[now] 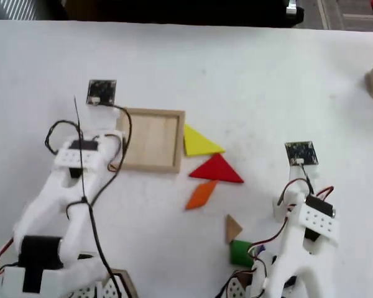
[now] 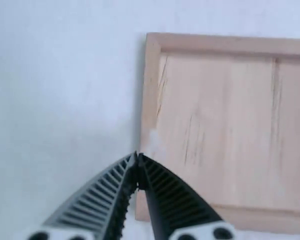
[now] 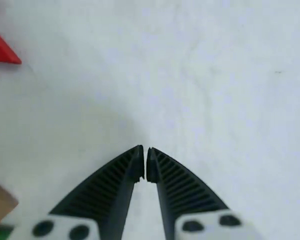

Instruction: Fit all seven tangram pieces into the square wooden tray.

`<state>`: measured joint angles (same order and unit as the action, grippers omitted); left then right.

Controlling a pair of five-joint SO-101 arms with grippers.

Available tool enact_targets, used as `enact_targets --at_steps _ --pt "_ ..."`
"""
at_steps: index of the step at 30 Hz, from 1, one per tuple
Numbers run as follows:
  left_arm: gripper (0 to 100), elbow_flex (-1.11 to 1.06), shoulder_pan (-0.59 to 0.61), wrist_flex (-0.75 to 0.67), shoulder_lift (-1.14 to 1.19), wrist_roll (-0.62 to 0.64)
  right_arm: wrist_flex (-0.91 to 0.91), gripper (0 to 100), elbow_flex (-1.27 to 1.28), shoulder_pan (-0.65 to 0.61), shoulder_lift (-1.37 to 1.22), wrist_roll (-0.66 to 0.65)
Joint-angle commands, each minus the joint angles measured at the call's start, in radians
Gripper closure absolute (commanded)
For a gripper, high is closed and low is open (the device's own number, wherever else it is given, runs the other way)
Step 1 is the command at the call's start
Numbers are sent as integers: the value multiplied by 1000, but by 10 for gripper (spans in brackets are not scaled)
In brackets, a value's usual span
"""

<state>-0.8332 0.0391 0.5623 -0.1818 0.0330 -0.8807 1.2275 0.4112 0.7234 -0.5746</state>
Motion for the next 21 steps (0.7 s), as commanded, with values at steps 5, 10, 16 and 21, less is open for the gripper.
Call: enact_targets --at_steps 5,10,16,21 --pt "972 17 1 -31 -64 -8 -473 981 -178 -102 216 -175" --pt "972 21 19 -34 -64 -8 -513 981 -152 -248 243 -195" --pt "972 21 31 -34 -64 -2 -452 981 -143 -498 147 -77" --pt "972 23 51 -40 -65 0 -305 981 -150 -680 64 89"
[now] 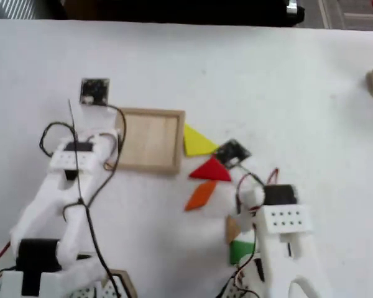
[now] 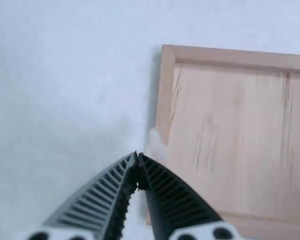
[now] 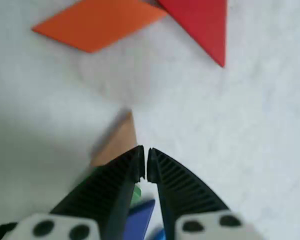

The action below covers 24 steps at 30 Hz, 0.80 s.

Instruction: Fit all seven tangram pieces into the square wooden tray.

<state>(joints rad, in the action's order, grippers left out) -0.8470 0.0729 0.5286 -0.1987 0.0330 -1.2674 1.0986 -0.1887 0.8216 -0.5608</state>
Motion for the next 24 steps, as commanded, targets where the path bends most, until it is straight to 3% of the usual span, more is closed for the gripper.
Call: enact_targets --at_steps 1,5,11,17,21,24 --pt "972 37 18 -6 -48 0 119 981 -21 -97 -51 103" --pt "972 37 18 -6 -48 0 263 981 -11 -108 -170 242" --pt "972 37 18 -6 -48 0 392 981 -37 -68 -364 267" --pt "972 35 16 -6 -47 -2 228 981 -106 249 -251 250" --pt "972 29 10 -6 -47 -6 173 981 -41 421 -186 86" --pt "972 28 10 -6 -45 -6 166 981 -11 533 -168 37"
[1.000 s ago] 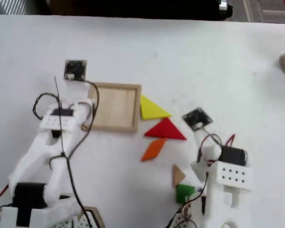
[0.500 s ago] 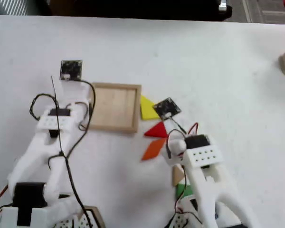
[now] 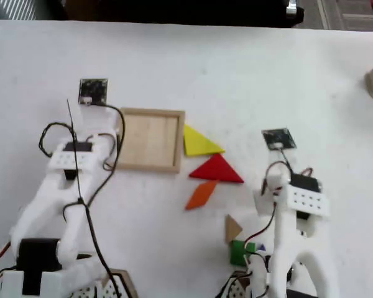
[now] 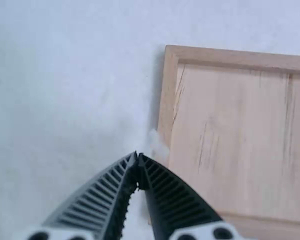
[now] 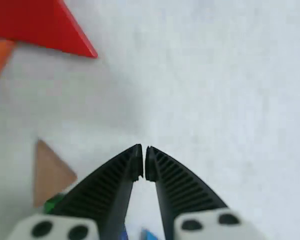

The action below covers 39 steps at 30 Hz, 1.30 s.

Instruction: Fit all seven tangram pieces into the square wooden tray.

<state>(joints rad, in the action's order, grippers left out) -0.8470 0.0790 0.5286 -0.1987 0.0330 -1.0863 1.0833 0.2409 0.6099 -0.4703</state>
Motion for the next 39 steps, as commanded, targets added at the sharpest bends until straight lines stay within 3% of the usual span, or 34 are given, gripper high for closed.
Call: enact_targets --at_steps 1,10,20,29,39 --pt "972 28 -2 -6 -45 -6 -15 981 11 127 41 -52" --pt "833 0 -62 23 -44 -77 -18 981 126 145 36 -52" --pt "962 28 -101 -101 62 -86 -18 981 120 143 42 80" --pt "968 322 -59 153 294 -86 -18 981 120 107 45 92" --pt "969 331 -67 173 300 -109 -19 981 118 110 45 80"
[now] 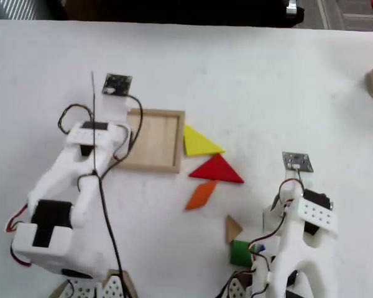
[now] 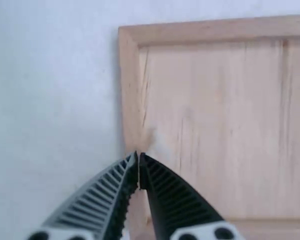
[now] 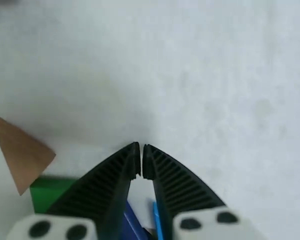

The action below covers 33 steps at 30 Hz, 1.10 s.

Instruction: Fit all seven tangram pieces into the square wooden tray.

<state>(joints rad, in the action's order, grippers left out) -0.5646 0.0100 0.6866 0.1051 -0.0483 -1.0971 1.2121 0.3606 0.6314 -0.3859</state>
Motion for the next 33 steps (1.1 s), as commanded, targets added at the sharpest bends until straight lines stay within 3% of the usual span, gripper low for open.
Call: enact_targets --at_steps 1,4,6,8,14,19,24,29,33 --pt "970 48 1 15 -4 -54 -10 981 -11 -5 24 -28" --pt "970 52 -18 72 -15 -120 -45 981 -38 15 24 -97" --pt "970 31 -47 117 -58 -183 -59 981 -83 91 24 -121" --pt "970 -34 -87 115 -124 -239 -33 981 -157 209 24 -130" --pt "966 -347 -395 78 -464 -170 -15 981 -502 707 12 -230" --pt "932 -525 -490 144 -794 -146 82 981 -635 931 -68 -264" --pt "828 -655 -608 250 -1058 -175 289 981 -723 981 -266 -270" --pt "854 -718 -812 293 -1254 -172 398 981 -829 980 -478 -265" --pt "854 -726 -955 219 -1227 -123 407 981 -1003 975 -647 -264"
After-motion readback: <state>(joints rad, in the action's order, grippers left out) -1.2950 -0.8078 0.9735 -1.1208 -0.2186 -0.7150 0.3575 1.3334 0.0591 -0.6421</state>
